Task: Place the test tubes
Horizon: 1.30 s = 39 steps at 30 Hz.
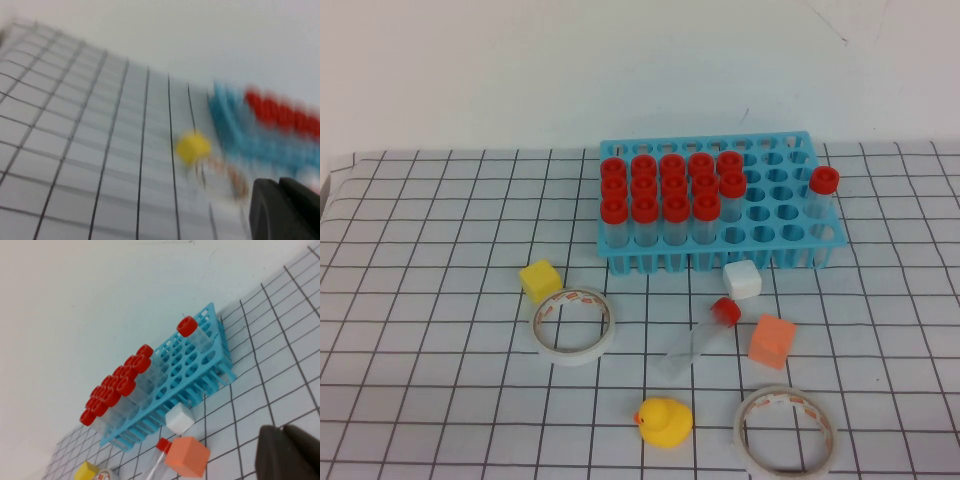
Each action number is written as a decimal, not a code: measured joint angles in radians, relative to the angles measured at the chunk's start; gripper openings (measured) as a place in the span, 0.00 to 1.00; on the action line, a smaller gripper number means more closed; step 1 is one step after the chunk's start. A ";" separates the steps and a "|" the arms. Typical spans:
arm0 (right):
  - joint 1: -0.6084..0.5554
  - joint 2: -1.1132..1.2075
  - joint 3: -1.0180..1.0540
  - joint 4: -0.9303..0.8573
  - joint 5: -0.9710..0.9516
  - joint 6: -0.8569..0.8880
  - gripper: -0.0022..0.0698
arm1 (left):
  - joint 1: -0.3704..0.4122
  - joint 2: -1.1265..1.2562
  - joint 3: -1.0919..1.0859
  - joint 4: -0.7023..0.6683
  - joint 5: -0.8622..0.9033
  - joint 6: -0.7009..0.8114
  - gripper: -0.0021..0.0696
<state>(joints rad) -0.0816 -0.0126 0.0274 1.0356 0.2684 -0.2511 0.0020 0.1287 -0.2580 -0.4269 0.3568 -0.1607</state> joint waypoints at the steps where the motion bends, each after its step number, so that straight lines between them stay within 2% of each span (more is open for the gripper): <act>1: 0.000 0.000 0.000 0.000 -0.003 -0.014 0.03 | -0.013 0.042 -0.048 -0.006 0.070 0.074 0.03; 6: 0.000 0.000 0.000 0.000 -0.010 -0.039 0.03 | -0.097 0.352 -0.273 -0.087 0.360 0.509 0.03; 9: 0.000 0.000 0.000 0.000 -0.010 -0.041 0.03 | -0.126 0.556 -0.396 -0.103 0.467 0.690 0.03; 12: 0.000 0.000 0.000 0.000 -0.010 -0.043 0.03 | -0.140 0.744 -0.520 -0.098 0.546 0.808 0.03; 16: 0.000 0.000 0.000 0.000 0.003 -0.045 0.03 | -0.171 0.969 -0.664 -0.080 0.629 0.888 0.03; 18: 0.000 0.000 0.000 0.000 0.021 -0.049 0.03 | -0.216 1.080 -0.739 -0.048 0.638 0.895 0.03; 20: 0.000 0.000 0.000 0.000 0.044 -0.058 0.03 | -0.292 1.178 -0.814 0.013 0.649 0.884 0.03; 26: 0.000 0.000 0.000 0.000 0.080 -0.091 0.03 | -0.527 1.413 -1.037 0.256 0.667 0.720 0.03; 32: 0.000 0.000 0.000 0.000 0.082 -0.111 0.03 | -0.643 1.600 -1.252 0.392 0.706 0.604 0.05; 35: 0.000 0.000 0.000 0.000 0.082 -0.118 0.03 | -0.669 1.673 -1.327 0.447 0.758 0.566 0.17; 39: 0.000 0.000 0.000 0.000 0.082 -0.140 0.03 | -0.679 1.754 -1.369 0.414 0.758 0.549 0.52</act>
<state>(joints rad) -0.0816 -0.0126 0.0274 1.0356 0.3504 -0.3907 -0.6768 1.8826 -1.6270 -0.0132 1.1148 0.3881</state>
